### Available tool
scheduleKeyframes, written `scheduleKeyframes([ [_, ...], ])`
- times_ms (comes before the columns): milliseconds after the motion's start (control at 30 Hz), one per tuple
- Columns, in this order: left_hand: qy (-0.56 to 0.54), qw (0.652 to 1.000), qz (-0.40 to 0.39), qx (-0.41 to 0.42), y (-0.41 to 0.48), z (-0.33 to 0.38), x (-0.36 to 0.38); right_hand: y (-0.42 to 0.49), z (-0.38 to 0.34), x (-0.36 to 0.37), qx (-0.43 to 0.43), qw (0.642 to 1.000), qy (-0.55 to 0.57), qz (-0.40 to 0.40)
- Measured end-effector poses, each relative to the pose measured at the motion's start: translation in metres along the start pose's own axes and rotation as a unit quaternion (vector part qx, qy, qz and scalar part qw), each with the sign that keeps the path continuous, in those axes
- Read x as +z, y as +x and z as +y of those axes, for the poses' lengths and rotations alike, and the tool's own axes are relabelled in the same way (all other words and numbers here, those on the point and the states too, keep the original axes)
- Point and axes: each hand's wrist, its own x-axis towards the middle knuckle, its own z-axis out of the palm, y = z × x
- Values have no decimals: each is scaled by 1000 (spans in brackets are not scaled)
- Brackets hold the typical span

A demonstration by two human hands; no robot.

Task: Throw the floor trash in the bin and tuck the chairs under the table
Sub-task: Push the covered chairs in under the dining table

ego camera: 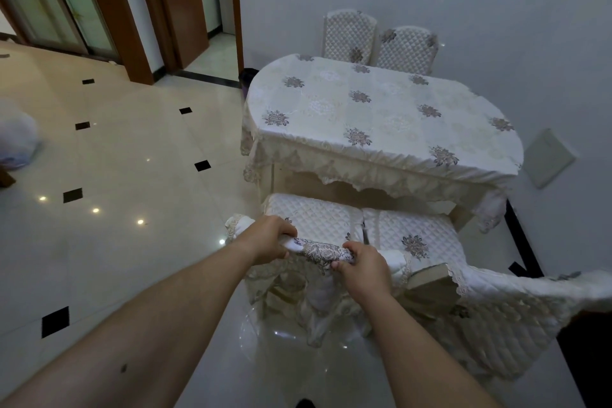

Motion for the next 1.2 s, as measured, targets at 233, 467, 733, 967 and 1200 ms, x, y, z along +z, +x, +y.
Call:
scheduleKeyframes([
  [233,-3,1000,15,-4,21,-3,-5,21,-5,0,-2,1000,6,0],
  [467,-13,1000,18,-17,49,-6,-11,50,-10,-3,-11,1000,-5,0],
  [733,-26,999,28,-30,87,-13,-20,87,-20,-4,-6,1000,6,-1],
  [967,-38,998,40,-33,128,-18,-25,128,-28,-11,-16,1000,-3,-5],
  [1200,-32,997,58,-27,173,-18,-28,171,-32,-21,-24,1000,-12,-9],
])
